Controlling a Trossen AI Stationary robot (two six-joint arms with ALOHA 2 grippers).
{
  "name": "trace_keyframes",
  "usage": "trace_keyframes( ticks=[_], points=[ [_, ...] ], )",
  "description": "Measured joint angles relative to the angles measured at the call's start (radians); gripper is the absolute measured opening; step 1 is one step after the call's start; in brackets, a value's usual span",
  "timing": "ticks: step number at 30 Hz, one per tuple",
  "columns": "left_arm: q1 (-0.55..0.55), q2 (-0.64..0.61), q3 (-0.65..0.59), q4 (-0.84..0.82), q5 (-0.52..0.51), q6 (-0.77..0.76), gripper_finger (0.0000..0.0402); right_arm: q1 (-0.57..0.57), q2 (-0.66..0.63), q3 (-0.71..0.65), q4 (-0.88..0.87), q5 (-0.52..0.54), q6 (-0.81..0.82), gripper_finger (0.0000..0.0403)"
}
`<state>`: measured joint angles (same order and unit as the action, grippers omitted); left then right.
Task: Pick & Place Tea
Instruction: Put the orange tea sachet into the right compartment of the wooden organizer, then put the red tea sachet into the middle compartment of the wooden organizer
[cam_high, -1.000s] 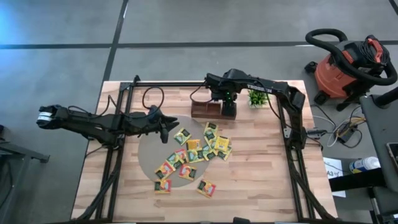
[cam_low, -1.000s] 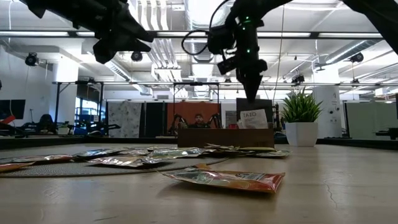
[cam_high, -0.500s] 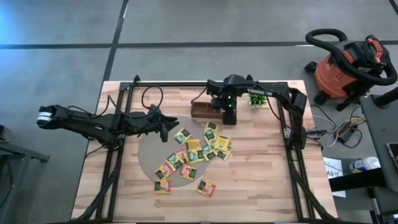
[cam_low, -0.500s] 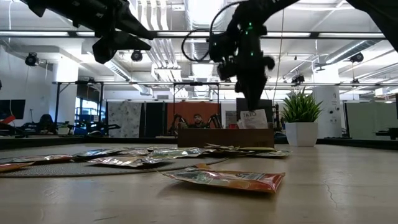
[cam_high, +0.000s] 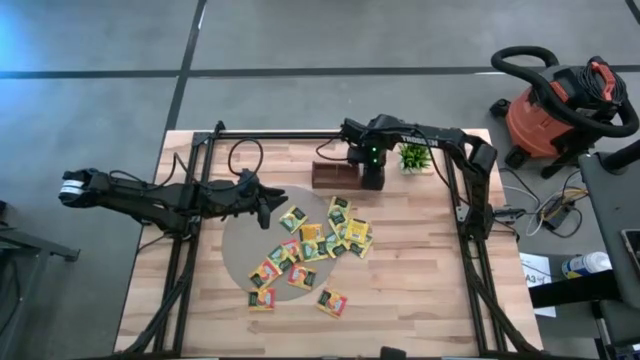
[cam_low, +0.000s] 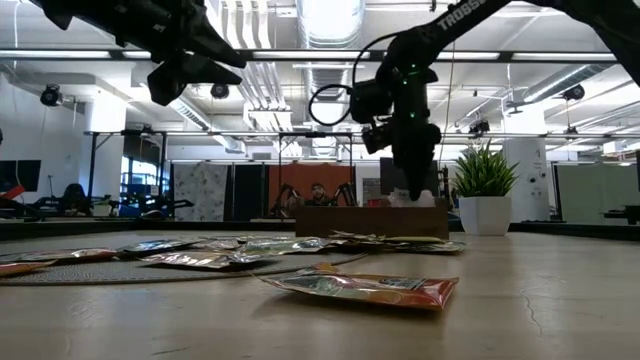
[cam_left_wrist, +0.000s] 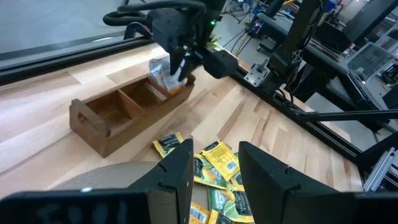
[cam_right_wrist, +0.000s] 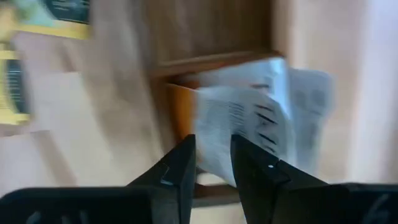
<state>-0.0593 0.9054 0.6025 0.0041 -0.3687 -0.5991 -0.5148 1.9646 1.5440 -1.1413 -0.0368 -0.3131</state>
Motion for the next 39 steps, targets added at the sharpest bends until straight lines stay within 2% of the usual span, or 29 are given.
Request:
trace_keyframes(
  ticks=[6, 15, 20, 26, 28, 35, 39],
  points=[
    [0.0, 0.0, 0.0, 0.0, 0.0, 0.006, 0.0121, 0.014, -0.034, 0.031, -0.006, -0.099, 0.037, 0.0093],
    [0.014, -0.013, 0.037, 0.003, 0.0, 0.034, 0.0121, 0.091, -0.193, 0.072, 0.009, -0.107, 0.159, 0.0096],
    [0.021, -0.014, 0.082, 0.003, 0.0, 0.086, 0.0121, 0.176, -0.246, 0.072, 0.008, -0.122, 0.252, 0.009],
    [0.02, -0.015, 0.1, 0.0, 0.016, 0.077, 0.0121, 0.301, -0.234, 0.06, 0.024, -0.122, 0.332, 0.009],
    [0.018, -0.018, 0.1, -0.037, 0.041, 0.046, 0.0121, 0.337, -0.219, 0.054, 0.023, -0.121, 0.353, 0.0092],
    [-0.002, -0.017, 0.098, -0.32, 0.064, -0.135, 0.0121, 0.429, -0.157, 0.044, 0.027, -0.121, 0.455, 0.0098],
    [-0.056, -0.017, 0.097, -0.38, 0.065, -0.16, 0.0121, 0.483, -0.118, 0.042, 0.03, -0.121, 0.529, 0.0097]
  ],
)
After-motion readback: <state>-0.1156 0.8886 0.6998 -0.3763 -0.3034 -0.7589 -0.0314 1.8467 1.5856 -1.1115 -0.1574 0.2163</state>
